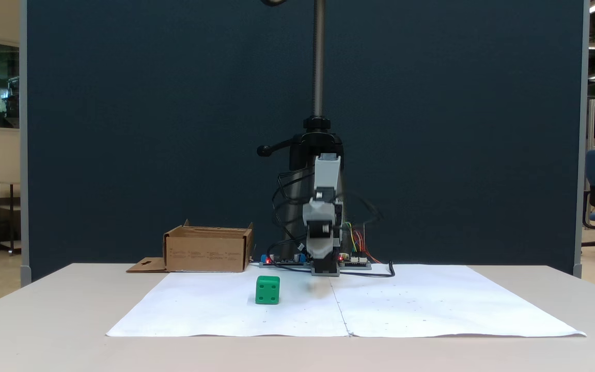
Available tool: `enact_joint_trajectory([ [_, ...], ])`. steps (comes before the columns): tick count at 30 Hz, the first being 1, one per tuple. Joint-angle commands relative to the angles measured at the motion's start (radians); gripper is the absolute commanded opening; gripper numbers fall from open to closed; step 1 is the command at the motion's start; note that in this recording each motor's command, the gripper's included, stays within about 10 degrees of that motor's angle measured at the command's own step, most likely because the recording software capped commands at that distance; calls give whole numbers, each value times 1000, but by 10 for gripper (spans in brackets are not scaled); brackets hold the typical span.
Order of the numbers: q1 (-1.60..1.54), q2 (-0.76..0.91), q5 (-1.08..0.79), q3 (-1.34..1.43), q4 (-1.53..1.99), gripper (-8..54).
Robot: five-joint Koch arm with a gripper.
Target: Grasp a green dice and put it in the bin.
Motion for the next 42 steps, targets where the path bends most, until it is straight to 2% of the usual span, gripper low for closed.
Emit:
enact_joint_trajectory([
  [1, 0, 106, -14, -112, 159, 422],
  [6, -37, 115, -14, -279, 492, 424],
  [15, -43, 110, -12, -841, 1066, 424],
  [20, -12, 83, -14, -897, 1325, 425],
  [29, 195, -147, -152, -933, 1805, 432],
  [42, 383, -362, -439, -1085, 1766, 433],
])
